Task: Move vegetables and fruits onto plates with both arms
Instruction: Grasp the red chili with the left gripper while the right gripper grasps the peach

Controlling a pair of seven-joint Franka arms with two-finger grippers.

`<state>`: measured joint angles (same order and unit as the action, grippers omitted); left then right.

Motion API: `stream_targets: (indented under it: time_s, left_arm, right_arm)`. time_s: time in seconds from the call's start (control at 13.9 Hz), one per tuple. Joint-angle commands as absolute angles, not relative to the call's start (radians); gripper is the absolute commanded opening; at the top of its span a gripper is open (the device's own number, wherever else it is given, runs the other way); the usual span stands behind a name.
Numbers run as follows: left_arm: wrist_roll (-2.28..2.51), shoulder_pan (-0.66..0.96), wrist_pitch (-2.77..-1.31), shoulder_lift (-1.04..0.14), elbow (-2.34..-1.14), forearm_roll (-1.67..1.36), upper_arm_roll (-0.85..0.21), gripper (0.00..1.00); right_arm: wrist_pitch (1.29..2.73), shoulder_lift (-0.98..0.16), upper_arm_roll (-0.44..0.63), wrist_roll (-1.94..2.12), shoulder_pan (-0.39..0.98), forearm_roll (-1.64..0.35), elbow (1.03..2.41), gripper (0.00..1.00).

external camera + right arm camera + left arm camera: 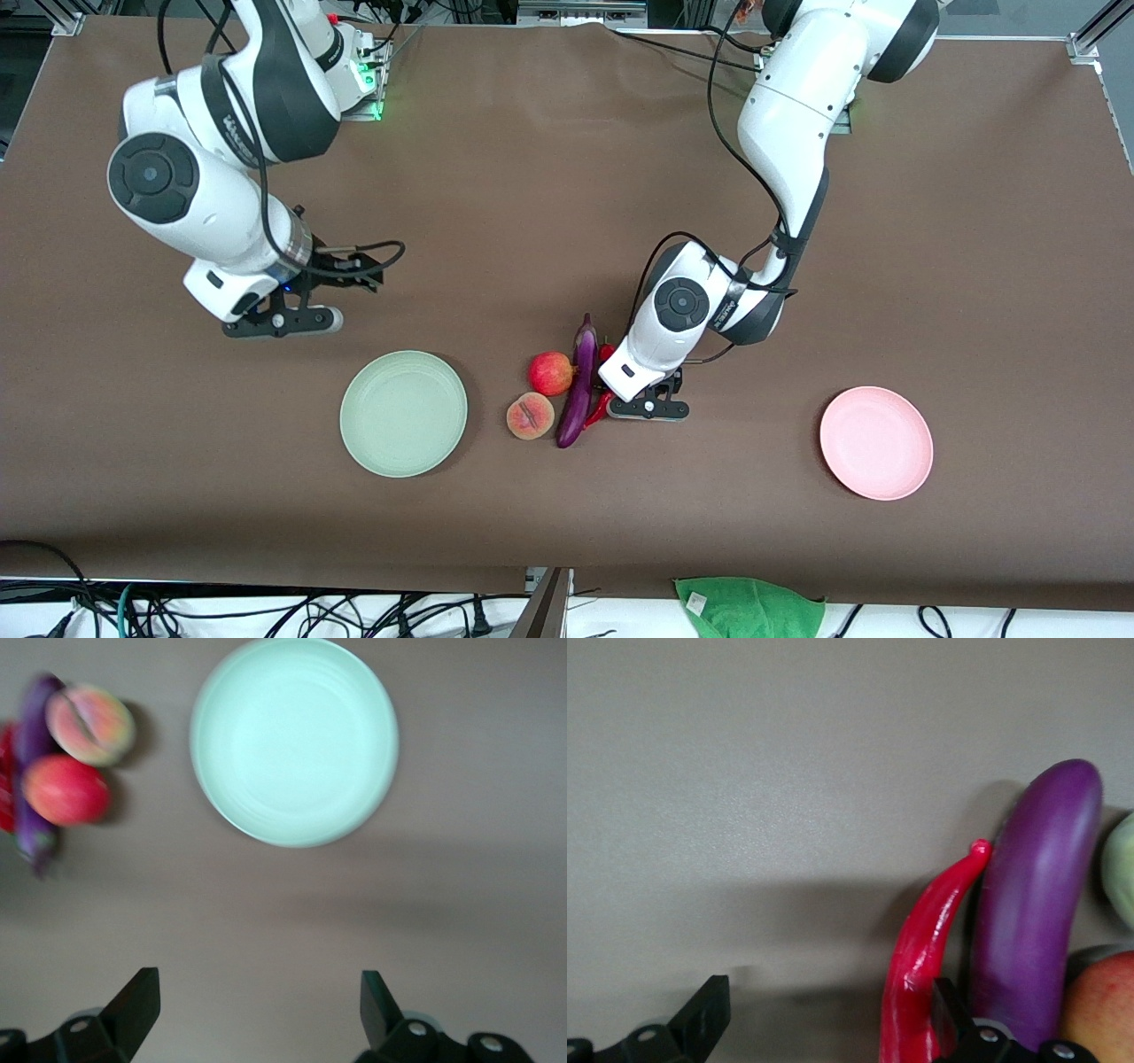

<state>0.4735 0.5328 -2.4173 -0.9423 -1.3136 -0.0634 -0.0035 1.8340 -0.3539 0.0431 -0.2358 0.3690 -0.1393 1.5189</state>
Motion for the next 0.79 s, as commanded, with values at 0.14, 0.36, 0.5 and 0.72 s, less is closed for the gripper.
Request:
stream_targets:
  time_s: [0.14, 0.36, 0.5, 0.72]
  left_arm:
    - [0.495, 0.546, -2.424, -0.948, -1.312, -0.043, 0.008, 0.83]
    - [0.506, 0.546, -2.424, -0.948, -1.312, -0.054, 0.006, 0.72]
    - [0.59, 0.545, -2.424, -0.943, -1.31, -0.058, 0.002, 0.8]
    - [0.604, 0.548, -2.424, -0.942, -1.31, -0.058, -0.003, 0.87]
  right_arm:
    - [2.093, -0.533, 0.037, -0.249, 0.385, -0.29, 1.477, 1.0]
    - [2.123, -0.708, 0.029, -0.36, 0.417, -0.301, 1.271, 1.0]
    - [2.137, -0.834, 0.025, -0.478, 0.423, -0.301, 1.099, 1.0]
    - [2.209, -0.919, 0.029, -0.515, 0.46, -0.293, 1.054, 1.0]
